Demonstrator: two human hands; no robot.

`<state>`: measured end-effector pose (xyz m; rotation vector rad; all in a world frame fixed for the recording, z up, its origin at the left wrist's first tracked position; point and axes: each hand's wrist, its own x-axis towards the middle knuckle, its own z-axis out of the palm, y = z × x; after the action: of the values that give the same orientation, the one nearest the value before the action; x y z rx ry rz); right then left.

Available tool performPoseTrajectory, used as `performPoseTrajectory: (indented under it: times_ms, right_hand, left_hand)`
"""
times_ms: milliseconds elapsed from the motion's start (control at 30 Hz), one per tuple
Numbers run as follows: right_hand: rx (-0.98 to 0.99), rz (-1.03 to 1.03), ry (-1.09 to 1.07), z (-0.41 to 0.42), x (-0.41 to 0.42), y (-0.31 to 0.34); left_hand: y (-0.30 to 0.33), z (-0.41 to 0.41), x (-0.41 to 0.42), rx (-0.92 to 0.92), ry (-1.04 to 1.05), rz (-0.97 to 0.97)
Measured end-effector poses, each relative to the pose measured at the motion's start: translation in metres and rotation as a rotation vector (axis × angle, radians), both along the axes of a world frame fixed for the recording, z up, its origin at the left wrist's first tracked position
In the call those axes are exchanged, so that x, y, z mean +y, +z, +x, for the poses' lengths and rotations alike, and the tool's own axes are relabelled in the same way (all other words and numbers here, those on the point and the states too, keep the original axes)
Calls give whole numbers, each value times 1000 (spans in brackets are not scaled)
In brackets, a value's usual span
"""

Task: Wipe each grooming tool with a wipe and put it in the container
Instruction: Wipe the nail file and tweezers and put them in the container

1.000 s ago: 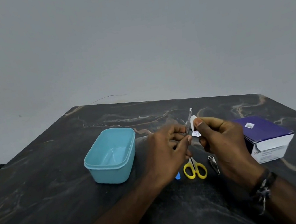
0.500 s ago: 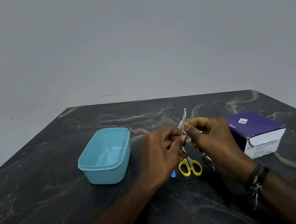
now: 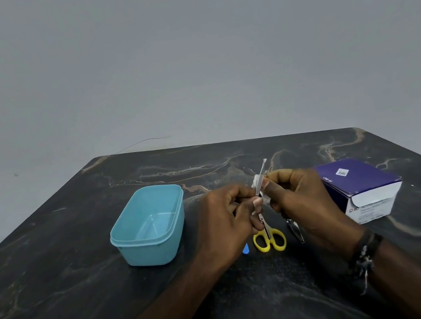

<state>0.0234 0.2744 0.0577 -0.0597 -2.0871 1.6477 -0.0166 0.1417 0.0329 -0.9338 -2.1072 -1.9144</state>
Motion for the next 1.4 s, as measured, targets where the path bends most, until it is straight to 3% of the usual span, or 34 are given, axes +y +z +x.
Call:
performPoseTrajectory:
  times_ms: [233,533,700,967,1200,1400]
  right_hand:
    - [76,-138,-165,-2,6,3]
    - [-37,-48,-27,-1,1,-1]
    - [50,-209,-158,-1,9,4]
    - [-52,-59,-6,-1,-1,-4]
    - [53,-198,-136,-4,9,1]
    - [-45,-56,2,-3,1,-6]
  left_hand:
    - [-1,2,4,-45,-53,-9]
    - [0,-3,-1,-66,-25,41]
    - [0,1,4,-83,-71,5]
    - [0,-3,-2,-107,-13,33]
    - [0,3,3,-112,-52,6]
    - [1,-2,-1,-105,1,33]
